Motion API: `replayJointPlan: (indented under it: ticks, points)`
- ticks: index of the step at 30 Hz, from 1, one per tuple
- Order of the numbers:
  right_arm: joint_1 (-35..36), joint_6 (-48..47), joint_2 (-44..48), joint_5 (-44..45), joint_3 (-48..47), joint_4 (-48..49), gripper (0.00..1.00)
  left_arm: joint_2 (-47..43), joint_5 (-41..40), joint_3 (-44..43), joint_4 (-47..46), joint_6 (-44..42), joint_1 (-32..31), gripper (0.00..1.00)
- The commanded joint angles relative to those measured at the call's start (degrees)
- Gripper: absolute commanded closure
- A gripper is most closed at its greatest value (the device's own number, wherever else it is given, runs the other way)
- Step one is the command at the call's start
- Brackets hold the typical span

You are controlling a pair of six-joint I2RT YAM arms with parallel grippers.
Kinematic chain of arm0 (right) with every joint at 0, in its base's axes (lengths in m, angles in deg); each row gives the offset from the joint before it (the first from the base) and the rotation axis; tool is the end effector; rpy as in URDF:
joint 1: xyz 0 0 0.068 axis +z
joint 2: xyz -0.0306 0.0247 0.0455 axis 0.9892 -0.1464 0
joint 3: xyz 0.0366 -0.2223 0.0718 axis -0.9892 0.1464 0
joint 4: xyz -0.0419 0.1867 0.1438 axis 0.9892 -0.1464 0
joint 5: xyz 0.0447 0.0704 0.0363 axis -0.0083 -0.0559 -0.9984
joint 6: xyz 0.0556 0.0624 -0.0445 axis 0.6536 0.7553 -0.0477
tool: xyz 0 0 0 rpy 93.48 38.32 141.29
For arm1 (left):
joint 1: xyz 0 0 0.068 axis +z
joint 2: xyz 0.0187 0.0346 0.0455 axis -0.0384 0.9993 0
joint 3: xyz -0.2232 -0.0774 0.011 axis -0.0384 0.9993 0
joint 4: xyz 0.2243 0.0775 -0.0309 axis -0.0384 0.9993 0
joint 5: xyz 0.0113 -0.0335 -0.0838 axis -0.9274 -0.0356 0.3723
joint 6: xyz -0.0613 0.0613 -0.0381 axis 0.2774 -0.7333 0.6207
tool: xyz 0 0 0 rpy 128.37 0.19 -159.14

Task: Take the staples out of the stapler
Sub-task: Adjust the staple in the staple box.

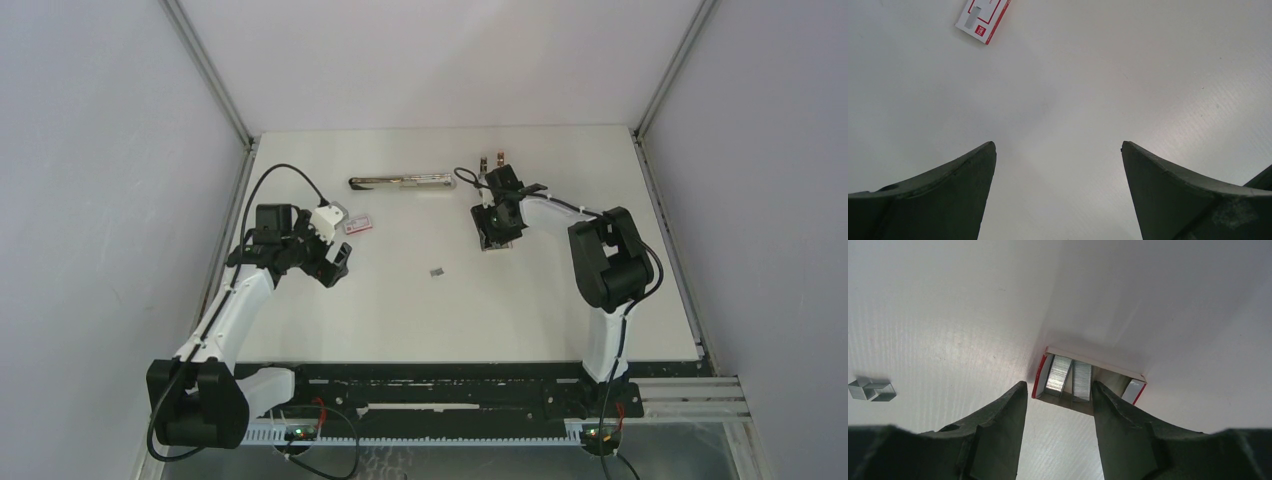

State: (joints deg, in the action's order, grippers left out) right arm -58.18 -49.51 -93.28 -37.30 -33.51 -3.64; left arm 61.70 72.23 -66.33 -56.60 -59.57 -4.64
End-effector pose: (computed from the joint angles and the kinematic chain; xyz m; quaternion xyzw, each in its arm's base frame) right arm 0.3470 0.1581 0.0955 -0.1746 0.9627 0.0883 0.1867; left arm 0.2462 -0.0457 0.1877 0.3324 0.8614 -0.1102 0.3679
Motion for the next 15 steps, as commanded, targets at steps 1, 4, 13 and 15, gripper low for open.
replayJointPlan:
  ticks: [1,4,13,15]
  points:
    - [0.66,0.8,-0.03,1.21,0.09,1.32,0.5,-0.04,0.67,-0.38,-0.21,-0.48,0.55,0.0]
    - [0.9,0.57,0.04,1.7,0.09,1.5,0.51,0.0,0.67,-0.34,-0.24,-0.48,0.52,0.0]
    - [1.39,0.1,-0.06,3.19,-0.3,1.59,0.53,0.04,0.75,-0.38,-0.17,-0.48,0.55,0.0]
    - [1.48,0.03,-0.17,3.39,-0.34,1.58,0.53,0.05,0.75,-0.39,-0.26,-0.49,0.55,0.0]
